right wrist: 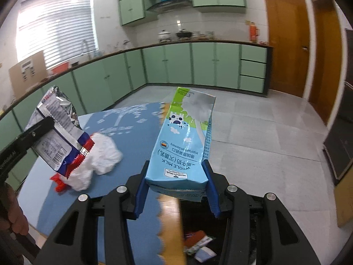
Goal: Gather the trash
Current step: 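Carry the bag and carton to the bin and open the left tool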
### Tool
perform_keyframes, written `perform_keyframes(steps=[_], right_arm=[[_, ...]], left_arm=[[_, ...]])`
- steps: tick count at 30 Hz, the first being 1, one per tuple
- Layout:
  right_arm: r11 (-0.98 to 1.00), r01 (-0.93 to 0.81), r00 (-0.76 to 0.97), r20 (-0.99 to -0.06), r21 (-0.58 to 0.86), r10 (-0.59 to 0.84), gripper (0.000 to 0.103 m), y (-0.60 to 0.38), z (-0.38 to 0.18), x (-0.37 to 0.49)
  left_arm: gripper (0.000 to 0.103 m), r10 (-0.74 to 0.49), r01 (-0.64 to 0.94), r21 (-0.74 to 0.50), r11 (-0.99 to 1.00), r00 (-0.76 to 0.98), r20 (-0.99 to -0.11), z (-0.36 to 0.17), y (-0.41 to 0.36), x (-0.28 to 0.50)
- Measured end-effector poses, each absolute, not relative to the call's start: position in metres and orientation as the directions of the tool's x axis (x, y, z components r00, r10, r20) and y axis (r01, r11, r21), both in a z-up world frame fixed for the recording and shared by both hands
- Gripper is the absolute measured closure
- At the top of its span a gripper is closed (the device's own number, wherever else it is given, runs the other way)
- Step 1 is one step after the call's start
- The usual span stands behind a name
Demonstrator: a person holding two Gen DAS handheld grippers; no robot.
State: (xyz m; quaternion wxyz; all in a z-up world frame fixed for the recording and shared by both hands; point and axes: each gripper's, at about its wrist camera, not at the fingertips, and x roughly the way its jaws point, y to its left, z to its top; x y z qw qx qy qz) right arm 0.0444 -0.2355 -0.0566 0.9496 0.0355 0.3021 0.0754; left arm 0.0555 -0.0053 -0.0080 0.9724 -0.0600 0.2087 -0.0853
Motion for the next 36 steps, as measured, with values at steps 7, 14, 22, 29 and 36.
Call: perform_keyframes(steps=[7, 14, 22, 29, 36], right_arm=[[0.997, 0.023, 0.791, -0.611, 0.080, 0.031, 0.058, -0.292, -0.084, 0.042], [0.989, 0.120, 0.711, -0.703, 0.084, -0.026, 0.058, -0.333, -0.142, 0.042], [0.982, 0.158, 0.668, -0.744, 0.103, -0.029, 0.058, -0.357, -0.171, 0.041], [0.982, 0.153, 0.658, -0.753, 0.110, -0.018, 0.058, -0.358, -0.177, 0.042], [0.983, 0.147, 0.649, -0.761, 0.107, -0.014, 0.058, -0.354, -0.175, 0.042]], left_arm=[[0.091, -0.358, 0.315, -0.171, 0.934, 0.828, -0.432, -0.036, -0.074, 0.074], [0.091, -0.431, 0.421, -0.149, 0.895, 0.727, -0.535, -0.087, -0.143, 0.098], [0.060, -0.451, 0.481, -0.133, 0.866, 0.641, -0.621, -0.119, -0.176, 0.107], [0.050, -0.446, 0.460, -0.154, 0.875, 0.640, -0.626, -0.117, -0.164, 0.106], [0.049, -0.430, 0.440, -0.144, 0.886, 0.667, -0.609, -0.107, -0.155, 0.101]])
